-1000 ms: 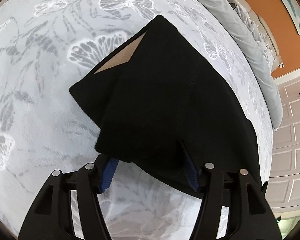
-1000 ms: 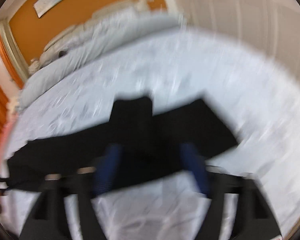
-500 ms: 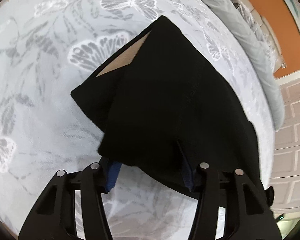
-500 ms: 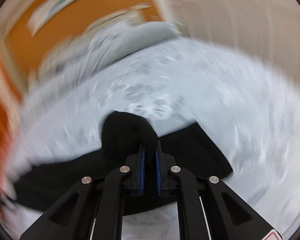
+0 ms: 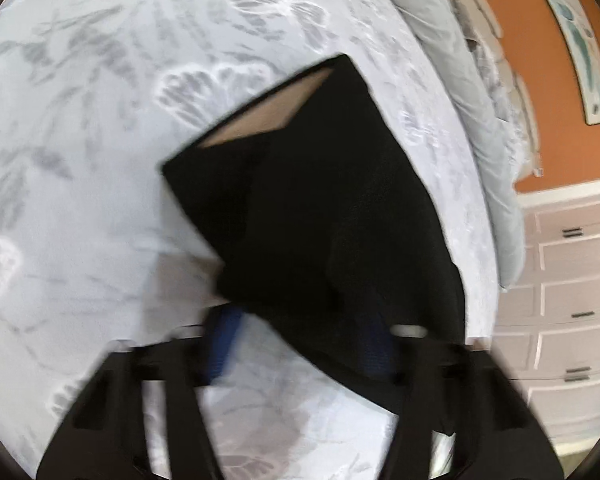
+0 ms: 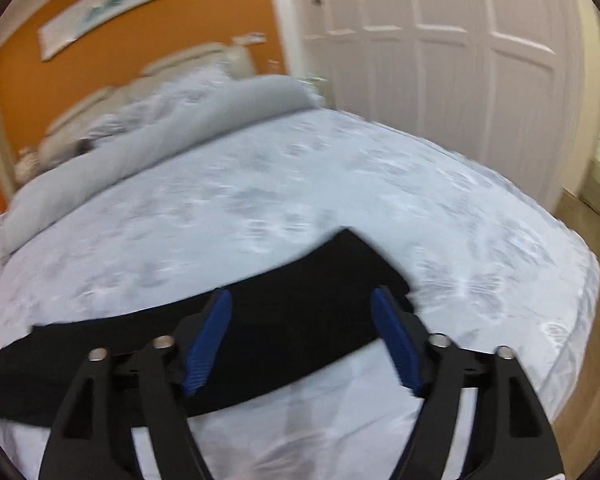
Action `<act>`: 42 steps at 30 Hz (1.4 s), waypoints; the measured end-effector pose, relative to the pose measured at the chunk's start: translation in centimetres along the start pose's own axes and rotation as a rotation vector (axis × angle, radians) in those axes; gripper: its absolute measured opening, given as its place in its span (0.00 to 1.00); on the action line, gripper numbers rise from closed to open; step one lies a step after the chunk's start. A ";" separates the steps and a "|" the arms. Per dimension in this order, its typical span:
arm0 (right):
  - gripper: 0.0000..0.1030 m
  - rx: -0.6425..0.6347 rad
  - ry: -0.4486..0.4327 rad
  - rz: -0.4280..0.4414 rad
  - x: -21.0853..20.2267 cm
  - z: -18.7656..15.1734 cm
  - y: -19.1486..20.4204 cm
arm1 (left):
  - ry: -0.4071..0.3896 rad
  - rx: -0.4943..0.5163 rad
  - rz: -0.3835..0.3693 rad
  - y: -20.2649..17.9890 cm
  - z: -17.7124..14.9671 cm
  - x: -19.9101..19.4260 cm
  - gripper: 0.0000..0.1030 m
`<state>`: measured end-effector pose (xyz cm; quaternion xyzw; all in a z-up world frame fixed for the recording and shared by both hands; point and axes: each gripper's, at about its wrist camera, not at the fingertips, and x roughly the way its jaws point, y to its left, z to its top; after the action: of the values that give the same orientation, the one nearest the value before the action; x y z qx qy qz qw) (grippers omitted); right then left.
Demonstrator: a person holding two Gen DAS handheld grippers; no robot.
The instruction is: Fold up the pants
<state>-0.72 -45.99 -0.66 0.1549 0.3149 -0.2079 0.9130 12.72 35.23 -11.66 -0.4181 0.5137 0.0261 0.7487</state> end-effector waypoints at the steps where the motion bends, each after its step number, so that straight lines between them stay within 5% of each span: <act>1: 0.74 -0.023 -0.002 0.022 -0.2 -0.4 1.6 | 0.006 -0.012 0.013 0.4 0.1 0.0 0.20; 6: 0.74 -0.145 0.035 0.098 0.5 -3.1 9.3 | 0.042 -0.052 -0.071 0.6 0.6 -2.2 0.10; 9: 0.74 -0.159 0.062 0.130 0.9 -4.3 11.5 | -0.011 0.002 -0.106 -0.6 1.4 -6.0 0.07; 11: 0.74 -0.178 0.086 0.130 1.6 -4.9 12.3 | -0.035 0.040 -0.045 -1.3 2.4 -6.3 0.09; 14: 0.74 -0.196 0.137 0.108 2.9 -5.4 12.8 | 0.098 -0.004 0.112 1.0 3.7 -1.6 0.09; 16: 0.74 -0.189 0.145 0.121 2.9 -5.6 12.9 | 0.099 -0.025 0.099 1.4 3.4 -0.5 0.10; 19: 0.74 -0.196 0.128 0.119 2.6 -5.4 12.8 | 0.017 0.054 0.126 0.3 2.6 -1.8 0.18; 22: 0.74 -0.156 0.108 0.082 2.6 -4.1 10.4 | -0.089 0.069 0.218 -1.0 1.5 -4.6 0.42; 28: 0.74 0.083 0.059 -0.084 3.8 -0.7 -1.0 | -0.466 0.268 0.440 -8.7 -3.7 -11.1 0.80; 32: 0.74 0.140 0.110 -0.098 7.1 -0.2 -6.6 | -0.490 0.427 0.389 -14.3 -8.0 -9.7 0.90; 37: 0.74 0.051 0.155 -0.086 11.2 0.1 -7.1 | -0.452 0.581 0.345 -18.6 -13.2 -3.7 0.90; 38: 0.72 0.011 0.172 -0.105 12.4 0.1 -6.8 | -0.455 0.602 0.340 -19.0 -14.1 -2.9 0.90; 39: 0.47 -0.006 0.181 -0.116 13.1 -0.1 -6.7 | -0.460 0.626 0.341 -19.3 -15.1 -1.9 0.90; 40: 0.06 -0.016 0.209 -0.121 14.0 -0.3 -6.9 | -0.464 0.663 0.356 -20.0 -15.8 -0.5 0.90; 42: 0.07 0.017 0.235 -0.084 14.6 -0.2 -7.6 | -0.441 0.714 0.388 -21.0 -16.5 1.7 0.90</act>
<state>6.02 -56.66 -11.30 0.1727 0.4244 -0.2288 0.8589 11.03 10.15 -2.43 -0.0147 0.3878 0.0753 0.9185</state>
